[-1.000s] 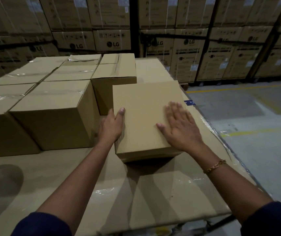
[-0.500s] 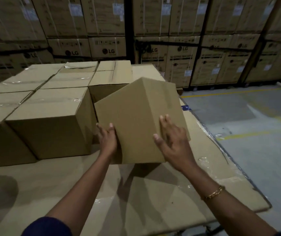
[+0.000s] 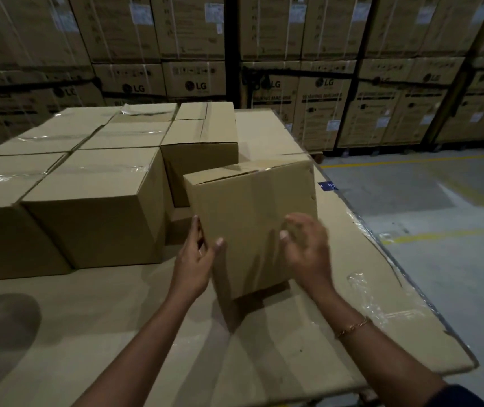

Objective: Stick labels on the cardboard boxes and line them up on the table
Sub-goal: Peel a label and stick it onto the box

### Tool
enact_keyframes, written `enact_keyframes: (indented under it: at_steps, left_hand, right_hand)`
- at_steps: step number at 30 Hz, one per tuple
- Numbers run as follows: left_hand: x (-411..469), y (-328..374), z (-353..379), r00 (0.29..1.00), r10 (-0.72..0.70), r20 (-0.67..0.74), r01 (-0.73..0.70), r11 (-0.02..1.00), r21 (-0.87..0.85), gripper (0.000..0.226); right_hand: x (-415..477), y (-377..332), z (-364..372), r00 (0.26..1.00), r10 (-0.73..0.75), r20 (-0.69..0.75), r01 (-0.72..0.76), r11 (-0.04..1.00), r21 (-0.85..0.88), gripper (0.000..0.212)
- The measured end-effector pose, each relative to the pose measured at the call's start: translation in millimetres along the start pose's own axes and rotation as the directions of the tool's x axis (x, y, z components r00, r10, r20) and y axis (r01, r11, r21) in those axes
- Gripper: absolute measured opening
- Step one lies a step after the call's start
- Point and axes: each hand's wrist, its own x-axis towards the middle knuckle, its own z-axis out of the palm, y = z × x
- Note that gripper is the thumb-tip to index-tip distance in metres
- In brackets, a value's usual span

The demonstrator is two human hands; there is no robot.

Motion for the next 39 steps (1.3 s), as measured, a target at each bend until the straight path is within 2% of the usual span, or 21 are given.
enact_keyframes:
  at_steps: [1, 2, 3, 5, 7, 9, 11, 15, 20, 23, 25, 27, 29, 32, 36, 39]
  left_hand:
    - [0, -3, -4, 1.0, 0.003, 0.012, -0.003, 1.0, 0.005, 0.087]
    - [0, -4, -7, 1.0, 0.005, 0.012, -0.005, 1.0, -0.003, 0.081]
    - [1, -5, -8, 1.0, 0.0, 0.009, 0.0, 1.0, -0.025, 0.076]
    - [1, -4, -11, 0.999, -0.033, 0.022, 0.035, 0.996, -0.085, 0.073]
    - [2, 0, -12, 0.995, -0.086, 0.057, 0.093, 0.986, -0.136, 0.086]
    - [3, 6, -11, 0.984, -0.152, 0.094, 0.166, 0.971, -0.171, 0.104]
    - [6, 11, -8, 0.974, -0.209, 0.091, 0.223, 0.956, -0.192, 0.111]
    - [19, 20, 5, 0.967, -0.248, 0.055, 0.254, 0.955, -0.152, 0.106]
    - [48, 25, 38, 0.971, -0.16, 0.176, 0.186, 0.972, -0.144, 0.106]
    - [72, 24, 63, 0.965, -0.11, 0.239, 0.15, 0.976, -0.158, 0.107]
    - [89, 22, 79, 0.961, -0.077, 0.265, 0.126, 0.977, -0.172, 0.103]
    - [103, 24, 91, 0.956, -0.052, 0.29, 0.103, 0.981, -0.164, 0.101]
    - [115, 29, 102, 0.947, -0.04, 0.32, 0.089, 0.986, -0.142, 0.102]
    - [143, 41, 118, 0.946, -0.024, 0.324, 0.065, 0.991, -0.114, 0.093]
    - [192, 63, 135, 0.955, 0.084, 0.285, -0.072, 0.996, -0.05, 0.065]
    - [229, 81, 146, 0.959, 0.118, 0.26, -0.12, 0.993, -0.008, 0.056]
  right_hand:
    - [12, 4, -8, 0.988, 0.096, -0.117, -0.093, 0.995, 0.032, 0.037]
    - [25, 8, -17, 0.965, 0.206, -0.161, -0.195, 0.977, 0.08, 0.038]
    - [38, 10, -24, 0.939, 0.316, -0.133, -0.299, 0.944, 0.138, 0.044]
    - [61, 13, -35, 0.878, 0.476, 0.041, -0.471, 0.849, 0.239, 0.064]
    - [72, 13, -42, 0.841, 0.506, 0.19, -0.537, 0.821, 0.191, 0.075]
    - [70, 11, -45, 0.839, 0.473, 0.27, -0.503, 0.862, 0.054, 0.064]
    - [64, 10, -46, 0.863, 0.421, 0.28, -0.419, 0.905, -0.07, 0.052]
    - [60, 13, -51, 0.901, 0.363, 0.237, -0.345, 0.932, -0.115, 0.041]
    - [76, 35, -67, 0.919, 0.351, 0.181, -0.326, 0.933, -0.15, 0.044]
    - [96, 46, -87, 0.885, 0.372, 0.281, -0.288, 0.91, -0.3, 0.061]
    - [111, 53, -101, 0.794, 0.466, 0.39, -0.265, 0.844, -0.467, 0.091]
    - [121, 66, -109, 0.763, 0.502, 0.407, -0.222, 0.795, -0.565, 0.112]
    - [124, 84, -109, 0.818, 0.455, 0.353, -0.207, 0.804, -0.557, 0.114]
    - [135, 111, -102, 0.883, 0.382, 0.274, -0.194, 0.828, -0.527, 0.105]
    - [182, 136, -93, 0.912, 0.325, 0.251, -0.139, 0.818, -0.558, 0.091]
    - [222, 160, -83, 0.919, 0.3, 0.256, -0.11, 0.818, -0.565, 0.085]
